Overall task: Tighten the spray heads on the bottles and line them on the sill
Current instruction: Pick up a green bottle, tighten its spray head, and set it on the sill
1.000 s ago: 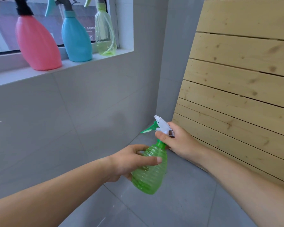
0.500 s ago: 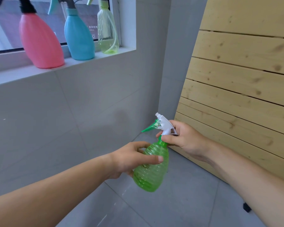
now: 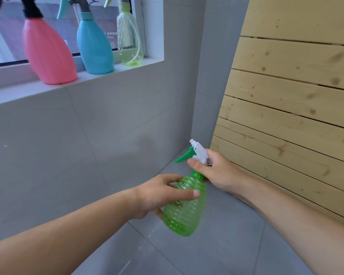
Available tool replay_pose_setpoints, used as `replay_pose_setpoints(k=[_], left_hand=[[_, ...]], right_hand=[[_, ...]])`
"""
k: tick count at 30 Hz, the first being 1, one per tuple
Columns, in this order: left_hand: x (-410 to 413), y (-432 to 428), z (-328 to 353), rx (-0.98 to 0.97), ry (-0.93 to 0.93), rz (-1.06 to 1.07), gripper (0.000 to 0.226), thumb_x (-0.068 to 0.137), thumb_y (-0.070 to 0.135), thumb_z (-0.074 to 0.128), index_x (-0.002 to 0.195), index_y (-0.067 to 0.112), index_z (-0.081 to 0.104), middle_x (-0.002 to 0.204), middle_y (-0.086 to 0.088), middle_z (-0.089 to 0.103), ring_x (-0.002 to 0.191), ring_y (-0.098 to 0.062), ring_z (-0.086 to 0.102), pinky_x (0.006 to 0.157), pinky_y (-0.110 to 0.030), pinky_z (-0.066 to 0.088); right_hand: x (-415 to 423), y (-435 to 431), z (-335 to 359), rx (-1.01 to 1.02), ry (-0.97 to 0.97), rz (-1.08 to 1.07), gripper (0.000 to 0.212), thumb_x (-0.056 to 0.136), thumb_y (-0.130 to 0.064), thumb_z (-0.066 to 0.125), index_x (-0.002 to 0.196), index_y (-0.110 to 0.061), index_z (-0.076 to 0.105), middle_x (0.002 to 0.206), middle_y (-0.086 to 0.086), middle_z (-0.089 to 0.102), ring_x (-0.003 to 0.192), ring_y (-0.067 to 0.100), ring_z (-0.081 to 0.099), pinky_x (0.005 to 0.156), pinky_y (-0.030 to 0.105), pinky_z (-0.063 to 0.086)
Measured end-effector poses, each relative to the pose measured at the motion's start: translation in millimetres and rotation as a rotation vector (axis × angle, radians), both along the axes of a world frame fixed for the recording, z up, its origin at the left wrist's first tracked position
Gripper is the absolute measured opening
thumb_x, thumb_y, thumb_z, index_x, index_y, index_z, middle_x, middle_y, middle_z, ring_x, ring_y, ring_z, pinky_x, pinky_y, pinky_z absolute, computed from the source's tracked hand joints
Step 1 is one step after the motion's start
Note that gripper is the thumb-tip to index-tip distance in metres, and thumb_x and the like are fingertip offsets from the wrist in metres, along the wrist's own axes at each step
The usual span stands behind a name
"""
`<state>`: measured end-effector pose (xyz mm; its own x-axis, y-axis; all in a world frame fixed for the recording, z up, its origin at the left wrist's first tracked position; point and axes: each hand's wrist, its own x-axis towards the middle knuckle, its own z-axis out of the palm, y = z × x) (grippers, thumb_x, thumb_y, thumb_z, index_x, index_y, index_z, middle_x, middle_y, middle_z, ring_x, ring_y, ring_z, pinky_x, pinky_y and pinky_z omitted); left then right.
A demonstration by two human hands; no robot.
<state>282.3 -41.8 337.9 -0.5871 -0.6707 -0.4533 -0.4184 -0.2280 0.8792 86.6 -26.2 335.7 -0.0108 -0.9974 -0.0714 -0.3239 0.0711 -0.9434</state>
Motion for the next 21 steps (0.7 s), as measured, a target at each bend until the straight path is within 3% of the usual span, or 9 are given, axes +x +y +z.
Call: replay_pose_setpoints(k=[2,4,8,11,13,15,18,21], left_hand=[[0.7,-1.9,0.9,-0.002,0.009,0.014,0.047,0.080,0.038,0.085,0.123,0.029,0.070,0.112,-0.001,0.080,0.097,-0.017,0.079,0.070,-0.034,0.063],[1.3,-2.6,1.8,-0.006,0.017,0.026,0.044,0.080,0.036,0.085,0.121,0.028,0.071,0.112,-0.003,0.080,0.096,-0.017,0.079,0.070,-0.033,0.063],[-0.4,0.0,-0.4,0.002,0.004,0.016,0.042,0.080,0.033,0.085,0.119,0.026,0.071,0.112,-0.005,0.079,0.086,-0.014,0.079,0.061,-0.029,0.059],[-0.7,-1.4,-0.4,-0.004,0.005,0.022,0.047,0.080,0.035,0.085,0.123,0.027,0.069,0.114,-0.004,0.079,0.090,-0.014,0.079,0.059,-0.027,0.059],[0.4,-2.4,0.5,-0.008,0.015,0.034,0.048,0.080,0.034,0.085,0.123,0.027,0.068,0.112,-0.003,0.079,0.086,-0.012,0.079,0.057,-0.025,0.057],[1.1,-1.9,0.5,-0.015,0.020,0.038,0.046,0.080,0.032,0.086,0.122,0.026,0.069,0.107,-0.003,0.079,0.079,-0.010,0.077,0.053,-0.022,0.055],[0.0,-0.6,-1.5,-0.015,0.010,0.023,0.045,0.080,0.033,0.085,0.122,0.025,0.069,0.112,-0.005,0.079,0.081,-0.011,0.077,0.055,-0.023,0.056],[1.3,-2.5,-0.9,-0.006,0.024,0.027,0.047,0.079,0.033,0.086,0.122,0.025,0.069,0.116,-0.007,0.078,0.090,-0.016,0.079,0.062,-0.028,0.059]], right_hand=[[-5.4,-0.1,5.4,0.039,-0.180,0.066,0.017,0.090,-0.021,0.066,0.103,-0.011,0.062,0.084,0.002,0.061,0.071,0.010,0.060,0.064,0.022,0.050],[-9.8,0.4,8.7,0.022,-0.220,0.098,0.018,0.087,-0.011,0.068,0.104,-0.006,0.062,0.092,0.006,0.064,0.077,0.013,0.062,0.066,0.020,0.051],[2.3,1.5,3.0,-0.045,0.034,-0.017,0.030,0.083,-0.025,0.076,0.101,-0.005,0.063,0.083,0.003,0.063,0.069,0.007,0.060,0.062,0.017,0.050],[0.6,2.5,7.1,0.019,-0.093,0.018,0.032,0.084,-0.028,0.074,0.108,-0.010,0.061,0.083,-0.003,0.061,0.067,0.005,0.060,0.061,0.019,0.050],[-5.7,3.6,11.8,0.046,-0.188,0.094,0.029,0.082,-0.020,0.072,0.106,-0.009,0.061,0.088,0.002,0.063,0.075,0.009,0.063,0.065,0.021,0.052],[-5.2,4.6,11.4,0.019,-0.105,0.084,0.023,0.085,-0.016,0.071,0.104,-0.008,0.061,0.094,0.007,0.065,0.080,0.010,0.064,0.068,0.019,0.052],[3.3,3.2,4.9,-0.012,0.097,-0.035,0.034,0.085,-0.033,0.071,0.108,-0.010,0.061,0.090,0.007,0.067,0.076,0.008,0.063,0.067,0.022,0.052],[-3.1,3.5,9.5,0.034,-0.086,0.047,0.019,0.086,-0.019,0.070,0.102,-0.012,0.061,0.089,0.008,0.063,0.075,0.010,0.061,0.066,0.023,0.051]])
